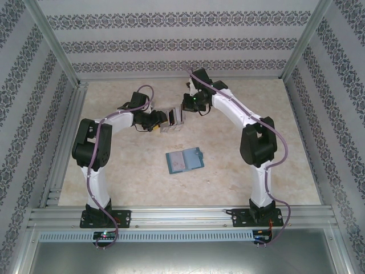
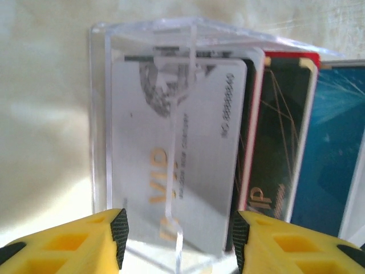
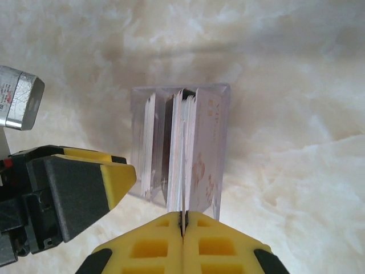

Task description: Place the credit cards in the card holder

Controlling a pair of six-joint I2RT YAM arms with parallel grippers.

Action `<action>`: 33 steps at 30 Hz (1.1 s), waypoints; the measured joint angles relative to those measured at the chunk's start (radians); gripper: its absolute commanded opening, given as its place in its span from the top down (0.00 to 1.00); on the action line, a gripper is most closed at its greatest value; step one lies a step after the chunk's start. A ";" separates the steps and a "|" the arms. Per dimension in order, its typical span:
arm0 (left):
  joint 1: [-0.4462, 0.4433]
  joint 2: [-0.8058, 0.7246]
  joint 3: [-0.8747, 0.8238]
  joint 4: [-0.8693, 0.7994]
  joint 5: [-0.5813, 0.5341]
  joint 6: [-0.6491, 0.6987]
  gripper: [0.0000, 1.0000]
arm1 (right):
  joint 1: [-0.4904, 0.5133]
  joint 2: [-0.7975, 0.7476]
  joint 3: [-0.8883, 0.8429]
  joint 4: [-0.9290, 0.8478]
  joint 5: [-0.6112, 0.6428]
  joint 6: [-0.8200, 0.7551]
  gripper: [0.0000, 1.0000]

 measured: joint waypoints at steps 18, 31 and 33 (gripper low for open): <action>0.000 -0.624 -0.220 -0.185 -0.161 0.032 0.44 | -0.051 -0.207 -0.271 0.105 -0.118 -0.043 0.96; -0.010 -0.839 -0.533 -0.155 -0.167 0.019 0.46 | -0.083 -0.378 -0.492 0.188 -0.230 -0.043 0.94; -0.018 -0.856 -0.581 -0.128 -0.158 0.019 0.47 | -0.083 -0.424 -0.538 0.189 -0.240 -0.042 0.95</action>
